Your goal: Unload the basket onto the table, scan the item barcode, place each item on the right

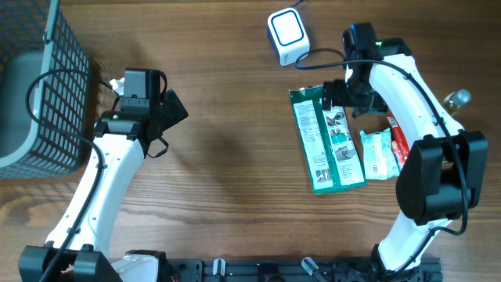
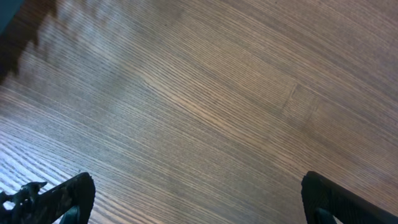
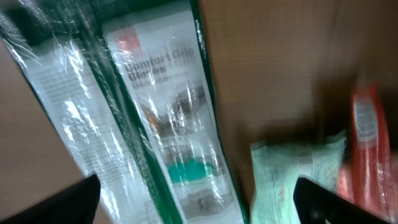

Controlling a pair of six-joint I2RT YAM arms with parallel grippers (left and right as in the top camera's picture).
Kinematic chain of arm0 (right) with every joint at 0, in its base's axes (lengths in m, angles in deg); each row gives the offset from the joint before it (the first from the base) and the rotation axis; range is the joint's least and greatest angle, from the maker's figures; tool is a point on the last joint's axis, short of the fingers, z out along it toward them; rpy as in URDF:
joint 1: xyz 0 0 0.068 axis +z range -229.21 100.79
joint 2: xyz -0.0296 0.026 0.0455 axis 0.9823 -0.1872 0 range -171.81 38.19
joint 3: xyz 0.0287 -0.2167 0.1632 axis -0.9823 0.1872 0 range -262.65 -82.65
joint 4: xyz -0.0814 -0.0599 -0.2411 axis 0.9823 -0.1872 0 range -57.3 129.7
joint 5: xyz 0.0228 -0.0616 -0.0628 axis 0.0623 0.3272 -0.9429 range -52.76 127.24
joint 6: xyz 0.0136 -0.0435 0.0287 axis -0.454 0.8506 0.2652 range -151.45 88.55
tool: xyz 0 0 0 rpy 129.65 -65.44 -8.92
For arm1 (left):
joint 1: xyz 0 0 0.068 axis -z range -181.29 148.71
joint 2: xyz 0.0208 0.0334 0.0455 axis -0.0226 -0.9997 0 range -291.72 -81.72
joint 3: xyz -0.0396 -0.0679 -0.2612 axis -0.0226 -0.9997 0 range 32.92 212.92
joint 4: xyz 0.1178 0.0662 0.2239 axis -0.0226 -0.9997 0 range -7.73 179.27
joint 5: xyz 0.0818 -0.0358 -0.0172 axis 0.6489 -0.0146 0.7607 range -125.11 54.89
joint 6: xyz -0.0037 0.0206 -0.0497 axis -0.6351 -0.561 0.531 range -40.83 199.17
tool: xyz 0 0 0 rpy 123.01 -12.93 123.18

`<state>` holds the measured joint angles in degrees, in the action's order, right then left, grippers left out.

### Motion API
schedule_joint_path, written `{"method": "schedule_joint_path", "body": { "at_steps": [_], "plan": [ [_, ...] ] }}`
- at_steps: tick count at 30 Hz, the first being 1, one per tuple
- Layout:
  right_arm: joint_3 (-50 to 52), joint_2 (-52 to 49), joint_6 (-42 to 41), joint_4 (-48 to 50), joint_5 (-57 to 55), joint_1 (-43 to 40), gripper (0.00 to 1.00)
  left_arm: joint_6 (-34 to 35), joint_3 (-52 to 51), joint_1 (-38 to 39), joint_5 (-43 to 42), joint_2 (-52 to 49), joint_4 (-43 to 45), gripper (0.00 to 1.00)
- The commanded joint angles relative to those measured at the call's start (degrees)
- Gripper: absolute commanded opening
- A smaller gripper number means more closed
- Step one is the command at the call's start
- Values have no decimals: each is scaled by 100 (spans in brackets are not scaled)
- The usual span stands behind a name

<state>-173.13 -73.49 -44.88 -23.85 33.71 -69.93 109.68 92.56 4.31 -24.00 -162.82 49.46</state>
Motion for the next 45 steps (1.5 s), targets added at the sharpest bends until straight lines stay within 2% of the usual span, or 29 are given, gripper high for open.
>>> {"method": "schedule_joint_path", "body": {
  "at_steps": [1,6,10,26,30,37,45],
  "plan": [
    [-9,9,-20,890,-116,11,100,-28,35,-26,94,-24,20,100],
    [-9,9,-20,2621,-116,13,100,-28,35,-26,94,-24,17,100],
    [-9,9,-22,3226,-116,13,100,-28,35,-26,94,-22,17,100],
    [-4,188,-20,3392,-116,20,100,-28,35,-26,94,-22,17,100],
    [-4,754,-20,3383,-116,28,100,-28,35,-26,94,-22,17,100],
    [-4,2319,-22,3390,-116,28,100,-28,35,-26,94,-22,17,100],
    [-4,4645,-20,3370,-116,28,100,-28,35,-26,94,-22,15,100]
  ]
}}
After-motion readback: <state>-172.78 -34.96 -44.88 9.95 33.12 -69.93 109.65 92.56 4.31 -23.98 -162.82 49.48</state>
